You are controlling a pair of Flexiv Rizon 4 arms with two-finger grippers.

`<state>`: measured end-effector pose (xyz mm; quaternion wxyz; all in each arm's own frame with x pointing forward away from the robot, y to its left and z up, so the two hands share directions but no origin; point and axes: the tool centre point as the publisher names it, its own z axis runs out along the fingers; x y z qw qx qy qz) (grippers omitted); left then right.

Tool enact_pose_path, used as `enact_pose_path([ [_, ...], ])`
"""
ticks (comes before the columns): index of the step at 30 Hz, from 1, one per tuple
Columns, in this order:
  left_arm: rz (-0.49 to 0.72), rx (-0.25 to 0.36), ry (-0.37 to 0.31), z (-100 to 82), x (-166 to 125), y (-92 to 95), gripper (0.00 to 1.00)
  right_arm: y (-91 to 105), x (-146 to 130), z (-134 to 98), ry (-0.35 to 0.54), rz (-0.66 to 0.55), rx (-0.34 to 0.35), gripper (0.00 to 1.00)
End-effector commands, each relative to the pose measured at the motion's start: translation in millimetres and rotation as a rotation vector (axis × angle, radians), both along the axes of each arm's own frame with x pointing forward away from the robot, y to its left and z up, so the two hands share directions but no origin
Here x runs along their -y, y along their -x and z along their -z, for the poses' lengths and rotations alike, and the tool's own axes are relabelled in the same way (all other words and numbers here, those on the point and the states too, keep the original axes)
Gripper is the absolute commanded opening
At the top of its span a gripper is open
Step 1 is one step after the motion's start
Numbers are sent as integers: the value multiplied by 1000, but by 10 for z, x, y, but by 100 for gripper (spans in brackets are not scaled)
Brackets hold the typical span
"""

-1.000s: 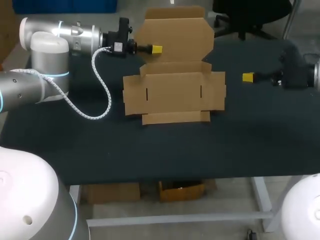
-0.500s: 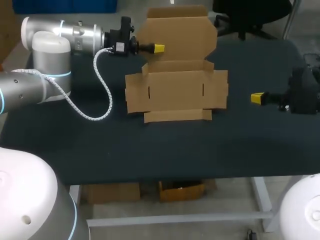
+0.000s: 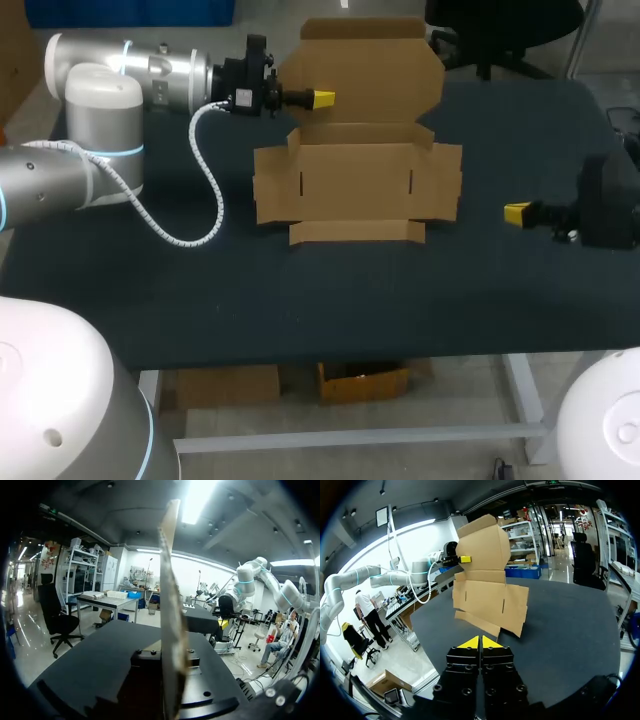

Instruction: Assemble the packaging by folding the flat box into shape, placing the metal phone stand inside, and closing the box properly

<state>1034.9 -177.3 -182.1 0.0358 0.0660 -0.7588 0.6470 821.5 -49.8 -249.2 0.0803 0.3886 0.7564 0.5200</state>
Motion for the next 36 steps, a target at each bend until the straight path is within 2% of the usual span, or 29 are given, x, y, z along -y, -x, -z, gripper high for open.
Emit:
enact_pose_path([
  [1,4,15,12,18,-7,32,0,54,-7,5,0,3,4,0],
  [8,19,42,6,35,11,109,0,73,-26,43,-1,-13,5,0],
  [18,23,64,4,50,-1,238,0,126,-187,116,59,-11,57,0],
  [26,26,62,-1,67,-14,300,0,112,-380,210,50,-29,46,0],
  [36,30,77,-17,-16,-14,421,0,101,-550,273,51,-61,40,0],
])
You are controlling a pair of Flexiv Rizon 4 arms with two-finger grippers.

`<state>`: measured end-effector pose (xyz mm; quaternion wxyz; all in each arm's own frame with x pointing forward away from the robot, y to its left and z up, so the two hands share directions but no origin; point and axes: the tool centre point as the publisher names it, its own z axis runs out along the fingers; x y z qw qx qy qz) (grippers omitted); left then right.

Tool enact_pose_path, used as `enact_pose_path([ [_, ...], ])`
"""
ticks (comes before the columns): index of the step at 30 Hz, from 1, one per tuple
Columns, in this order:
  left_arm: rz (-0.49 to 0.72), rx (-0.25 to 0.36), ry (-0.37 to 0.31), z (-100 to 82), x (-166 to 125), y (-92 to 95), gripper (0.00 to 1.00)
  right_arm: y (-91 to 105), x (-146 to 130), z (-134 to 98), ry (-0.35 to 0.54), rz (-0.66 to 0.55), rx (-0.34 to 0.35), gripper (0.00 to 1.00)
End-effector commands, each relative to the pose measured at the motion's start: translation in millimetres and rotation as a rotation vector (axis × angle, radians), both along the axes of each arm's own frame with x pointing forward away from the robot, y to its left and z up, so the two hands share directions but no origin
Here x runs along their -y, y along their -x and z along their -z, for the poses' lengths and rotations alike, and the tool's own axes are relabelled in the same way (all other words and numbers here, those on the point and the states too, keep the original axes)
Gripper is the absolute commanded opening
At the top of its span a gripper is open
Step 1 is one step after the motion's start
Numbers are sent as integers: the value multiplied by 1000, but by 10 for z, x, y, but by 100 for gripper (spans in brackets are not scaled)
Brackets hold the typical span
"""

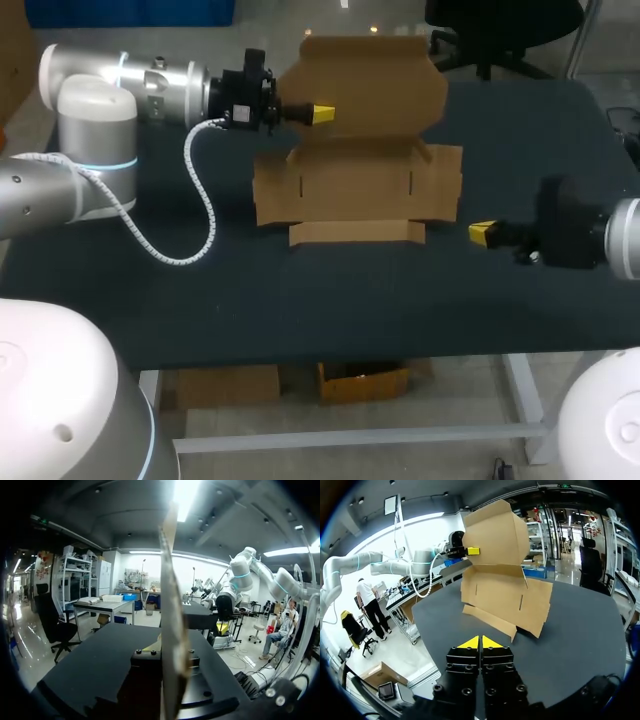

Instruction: Assemble the packaging by folding the flat box into shape, placing the metal phone stand inside, and closing the box properly

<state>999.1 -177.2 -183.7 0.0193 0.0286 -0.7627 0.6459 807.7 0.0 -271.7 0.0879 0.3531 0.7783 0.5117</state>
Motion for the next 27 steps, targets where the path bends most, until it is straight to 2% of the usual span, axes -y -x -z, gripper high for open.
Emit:
enact_pose_path([
  [1,-6,4,-11,-31,-13,70,0,-36,-59,54,7,0,2,0],
  [12,12,2,4,-22,-23,162,0,-57,-120,183,3,10,18,0],
  [27,26,-23,1,29,-17,209,0,-201,-267,310,-19,21,41,0],
])
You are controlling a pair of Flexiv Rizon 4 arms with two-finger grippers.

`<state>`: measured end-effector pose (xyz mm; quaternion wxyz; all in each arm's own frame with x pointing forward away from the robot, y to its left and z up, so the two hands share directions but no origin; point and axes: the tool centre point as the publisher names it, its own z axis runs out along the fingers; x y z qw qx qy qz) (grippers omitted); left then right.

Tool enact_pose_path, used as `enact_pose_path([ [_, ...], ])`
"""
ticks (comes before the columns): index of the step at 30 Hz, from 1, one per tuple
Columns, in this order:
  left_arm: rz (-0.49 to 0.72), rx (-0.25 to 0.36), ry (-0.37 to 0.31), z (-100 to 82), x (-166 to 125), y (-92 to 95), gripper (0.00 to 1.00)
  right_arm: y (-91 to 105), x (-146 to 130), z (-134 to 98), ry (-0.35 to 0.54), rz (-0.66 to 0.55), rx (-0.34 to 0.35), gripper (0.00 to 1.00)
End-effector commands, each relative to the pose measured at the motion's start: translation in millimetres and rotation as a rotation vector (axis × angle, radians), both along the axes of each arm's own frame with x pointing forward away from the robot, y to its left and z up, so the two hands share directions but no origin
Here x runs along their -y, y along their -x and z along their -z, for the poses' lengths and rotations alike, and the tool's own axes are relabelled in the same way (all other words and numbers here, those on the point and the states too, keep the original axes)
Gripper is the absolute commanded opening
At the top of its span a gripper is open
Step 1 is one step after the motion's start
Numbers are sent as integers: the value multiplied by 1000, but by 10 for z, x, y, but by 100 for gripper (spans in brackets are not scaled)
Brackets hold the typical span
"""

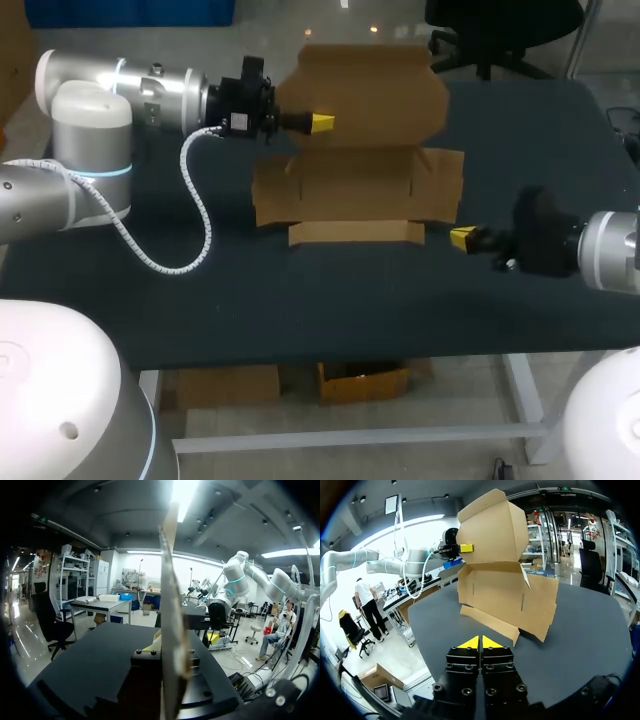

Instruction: Assemble the packaging by folding the flat box into shape, placing the metal phone stand inside, and closing the box properly

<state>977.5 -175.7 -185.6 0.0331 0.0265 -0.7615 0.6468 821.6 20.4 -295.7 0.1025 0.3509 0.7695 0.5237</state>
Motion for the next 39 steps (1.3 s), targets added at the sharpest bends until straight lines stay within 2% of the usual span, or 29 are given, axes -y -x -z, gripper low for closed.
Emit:
enact_pose_path([
  [1,5,-7,-3,10,-2,-6,0,-69,-70,73,-2,5,6,0],
  [20,10,-52,-2,107,-11,56,0,-169,-228,155,-8,0,16,0],
  [32,8,-66,10,135,-41,44,0,-283,-432,350,-31,42,45,0],
  [39,6,-69,11,143,-54,31,0,-324,-439,387,-33,107,44,0],
])
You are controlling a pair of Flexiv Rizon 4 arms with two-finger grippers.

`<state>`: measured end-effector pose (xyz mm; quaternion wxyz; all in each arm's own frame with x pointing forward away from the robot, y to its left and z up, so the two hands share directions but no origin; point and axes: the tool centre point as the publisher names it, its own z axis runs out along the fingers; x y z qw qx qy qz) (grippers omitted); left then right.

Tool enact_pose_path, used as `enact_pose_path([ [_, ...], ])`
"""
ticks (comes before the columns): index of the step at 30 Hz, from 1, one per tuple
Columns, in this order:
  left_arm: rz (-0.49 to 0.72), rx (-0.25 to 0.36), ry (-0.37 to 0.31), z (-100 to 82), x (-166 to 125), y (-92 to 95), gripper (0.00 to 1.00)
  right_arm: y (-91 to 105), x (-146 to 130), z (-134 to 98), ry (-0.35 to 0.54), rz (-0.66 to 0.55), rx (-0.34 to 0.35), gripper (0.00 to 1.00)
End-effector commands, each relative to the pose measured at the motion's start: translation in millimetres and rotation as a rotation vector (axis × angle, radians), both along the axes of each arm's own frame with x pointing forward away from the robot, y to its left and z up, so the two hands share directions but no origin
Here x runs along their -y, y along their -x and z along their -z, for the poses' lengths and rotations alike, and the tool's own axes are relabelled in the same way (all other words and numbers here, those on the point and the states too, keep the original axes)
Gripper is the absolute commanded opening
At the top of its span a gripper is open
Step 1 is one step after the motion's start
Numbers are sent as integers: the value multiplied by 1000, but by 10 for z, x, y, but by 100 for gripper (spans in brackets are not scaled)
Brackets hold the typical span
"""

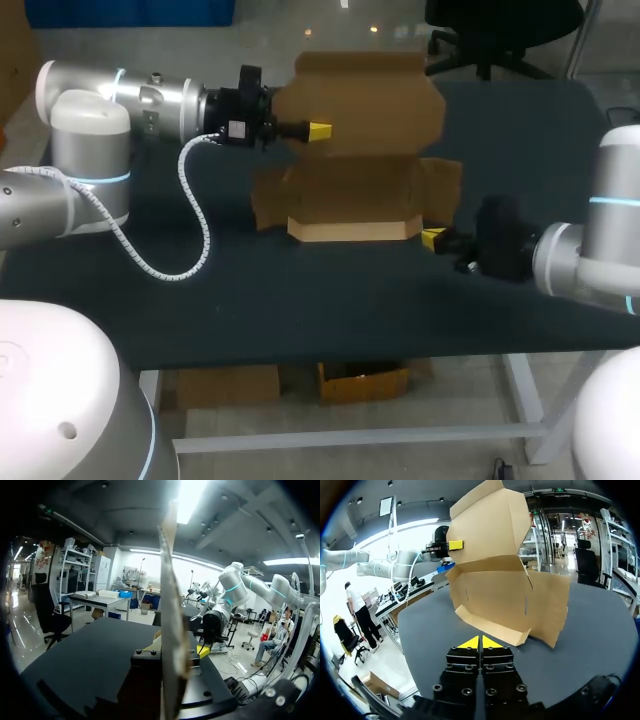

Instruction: Assemble the packaging by folding the flat box into shape, placing the metal phone stand inside, and closing the box properly

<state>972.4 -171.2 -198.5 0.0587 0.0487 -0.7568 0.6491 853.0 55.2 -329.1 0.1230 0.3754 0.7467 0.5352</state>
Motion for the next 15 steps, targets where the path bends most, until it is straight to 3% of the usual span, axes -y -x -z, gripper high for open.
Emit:
enact_pose_path([
  [1,7,-1,2,14,-9,-21,0,-10,-91,52,0,34,25,0],
  [13,7,-1,2,14,-9,-21,0,-10,-91,52,0,34,25,0],
  [15,7,-1,2,14,-9,-21,0,9,-157,26,27,34,54,0],
])
